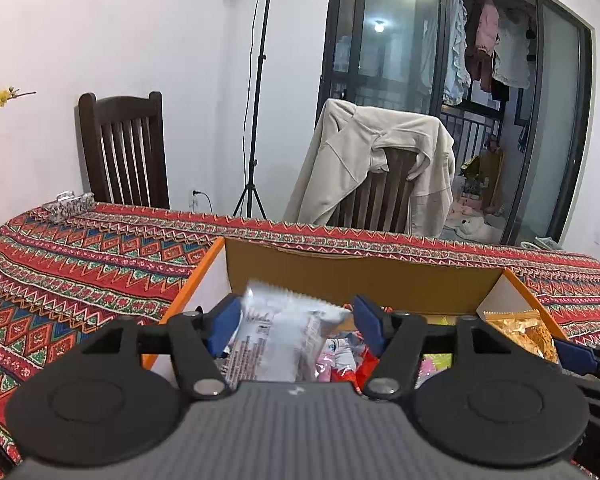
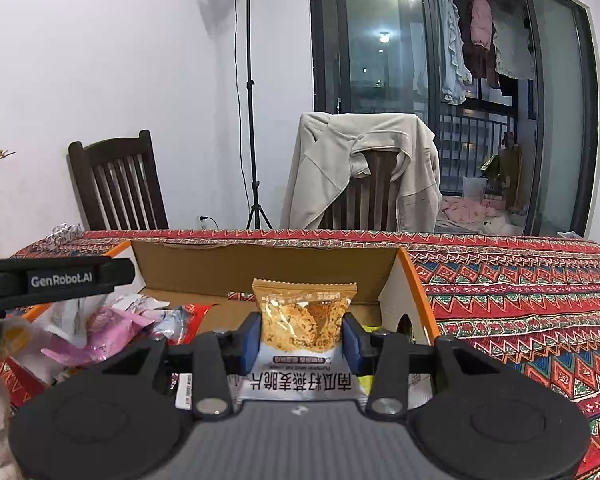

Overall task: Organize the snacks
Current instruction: 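Carry both packets into the orange box and open both tools, then return to the pile and grasp a white wrapper with the right tool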

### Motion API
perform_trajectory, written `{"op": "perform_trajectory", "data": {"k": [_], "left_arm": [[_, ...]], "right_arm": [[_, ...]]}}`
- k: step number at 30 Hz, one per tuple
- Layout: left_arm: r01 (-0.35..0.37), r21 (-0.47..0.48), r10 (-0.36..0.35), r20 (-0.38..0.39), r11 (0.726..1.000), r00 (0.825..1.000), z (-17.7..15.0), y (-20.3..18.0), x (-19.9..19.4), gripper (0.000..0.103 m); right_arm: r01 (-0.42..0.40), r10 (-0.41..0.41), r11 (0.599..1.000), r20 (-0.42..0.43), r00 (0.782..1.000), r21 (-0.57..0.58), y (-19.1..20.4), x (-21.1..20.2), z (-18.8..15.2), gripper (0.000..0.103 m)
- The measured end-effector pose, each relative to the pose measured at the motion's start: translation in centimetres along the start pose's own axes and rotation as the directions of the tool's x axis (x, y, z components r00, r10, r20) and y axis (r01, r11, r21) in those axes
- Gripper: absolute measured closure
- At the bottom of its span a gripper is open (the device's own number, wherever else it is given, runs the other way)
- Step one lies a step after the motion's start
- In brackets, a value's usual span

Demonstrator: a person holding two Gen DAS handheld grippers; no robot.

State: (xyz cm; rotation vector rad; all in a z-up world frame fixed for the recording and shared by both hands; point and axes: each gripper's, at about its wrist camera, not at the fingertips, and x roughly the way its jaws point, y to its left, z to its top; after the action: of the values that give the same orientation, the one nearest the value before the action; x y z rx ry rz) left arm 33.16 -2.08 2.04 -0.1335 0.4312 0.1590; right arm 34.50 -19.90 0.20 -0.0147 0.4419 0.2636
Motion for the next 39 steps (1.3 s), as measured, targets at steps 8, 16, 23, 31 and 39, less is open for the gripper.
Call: {"op": "perform_trajectory", "data": {"k": [8,16,23,31,39], "left_arm": [[-0.022,-0.031,0.024,0.053,0.999,0.998,0.3,0.2,-0.9,0.000],[-0.019,-0.066,0.024,0.073,0.998,0.997,2.2,0.1,-3.1,0.000],[-0.026,-0.028,0.028,0.071,0.999,0.997,2.4,0.8,-7.3,0.000],[-0.039,0.023,0.038,0.049,0.999,0.998,-0.2,3.3,-11.9,0.000],[-0.039,0.065,0.041,-0.030,0.997,0.999,-4.2,6.6,-13.8,0.000]], "right_arm": [[0.014,-0.014,1.000,-0.010,1.000,0.024,-0.4,0.3,-0.1,0.000],[0.002,-0.002,1.000,0.016,1.000,0.004,0.4,-1.1,1.4,0.000],[0.021,-0.020,0.999,0.036,0.999,-0.031,1.1,-5.4,2.3,0.000],[0.019,-0.019,0.999,-0.005,1.000,-0.038,1.3,-9.8,0.0,0.000],[-0.002,-0.002,0.999,-0.087,0.996,-0.042,2.6,-11.9,-3.8,0.000]]}}
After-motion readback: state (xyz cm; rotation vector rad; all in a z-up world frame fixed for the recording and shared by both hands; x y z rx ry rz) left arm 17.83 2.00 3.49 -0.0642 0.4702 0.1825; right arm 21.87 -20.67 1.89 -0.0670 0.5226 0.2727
